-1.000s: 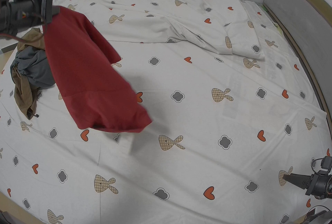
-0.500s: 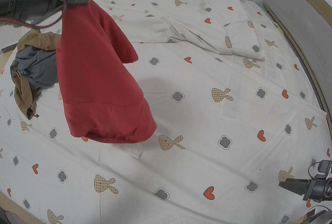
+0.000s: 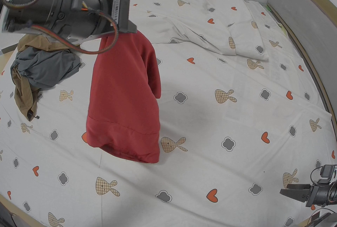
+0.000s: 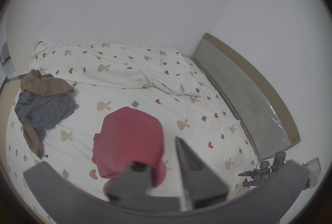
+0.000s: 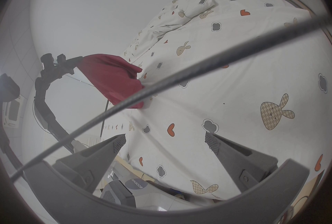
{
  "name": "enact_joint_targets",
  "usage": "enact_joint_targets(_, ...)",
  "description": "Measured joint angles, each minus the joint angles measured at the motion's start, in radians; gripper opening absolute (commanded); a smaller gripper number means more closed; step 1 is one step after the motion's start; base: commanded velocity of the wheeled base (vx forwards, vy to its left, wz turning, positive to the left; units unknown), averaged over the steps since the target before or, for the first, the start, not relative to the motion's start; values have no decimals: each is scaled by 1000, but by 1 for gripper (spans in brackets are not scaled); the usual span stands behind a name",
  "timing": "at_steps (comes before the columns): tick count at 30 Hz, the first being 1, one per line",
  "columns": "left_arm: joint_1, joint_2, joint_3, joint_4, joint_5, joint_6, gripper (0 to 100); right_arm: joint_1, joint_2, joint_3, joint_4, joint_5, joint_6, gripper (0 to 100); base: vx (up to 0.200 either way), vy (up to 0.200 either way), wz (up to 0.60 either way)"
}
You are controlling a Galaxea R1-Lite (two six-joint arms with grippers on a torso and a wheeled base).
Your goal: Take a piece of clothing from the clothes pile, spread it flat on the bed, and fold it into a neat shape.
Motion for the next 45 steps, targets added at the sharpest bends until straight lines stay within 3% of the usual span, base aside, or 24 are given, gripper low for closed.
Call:
enact_joint_targets(4, -3, 37, -16, 0, -1, -23, 100, 14, 5, 0, 0, -2, -1, 100, 0, 0, 0)
enact_joint_targets(11, 1, 58, -23, 0, -36, -156, 100, 69, 8, 0, 0, -3, -2, 100, 0, 0, 0)
enact_joint_targets(14, 10, 45, -23, 1, -137, -189, 100, 103, 7, 0, 0, -3, -2, 100, 0, 0, 0)
enact_joint_targets(21, 74, -18, -21, 6, -541, -207, 100, 178, 15, -14, -1, -17, -2, 100, 0, 0, 0)
enact_joint_targets(25, 109, -50, 6, 9, -634, -193, 100, 216, 47, -53, 0, -82, -2, 100, 0, 0, 0)
enact_joint_targets(29, 139, -80, 72, 10, -591, -173, 100, 284, 119, -123, -1, -226, -2, 100, 0, 0, 0)
enact_joint_targets(37, 212, -142, 338, -26, -244, -150, 100, 554, 381, -418, 7, -605, -3, 100, 0, 0, 0)
enact_joint_targets(41, 266, -173, 510, -101, -203, -139, 100, 667, 528, -583, 27, -722, -3, 100, 0, 0, 0)
enact_joint_targets(45, 346, -199, 709, -225, -222, -105, 100, 757, 662, -727, 48, -806, -4, 100, 0, 0, 0)
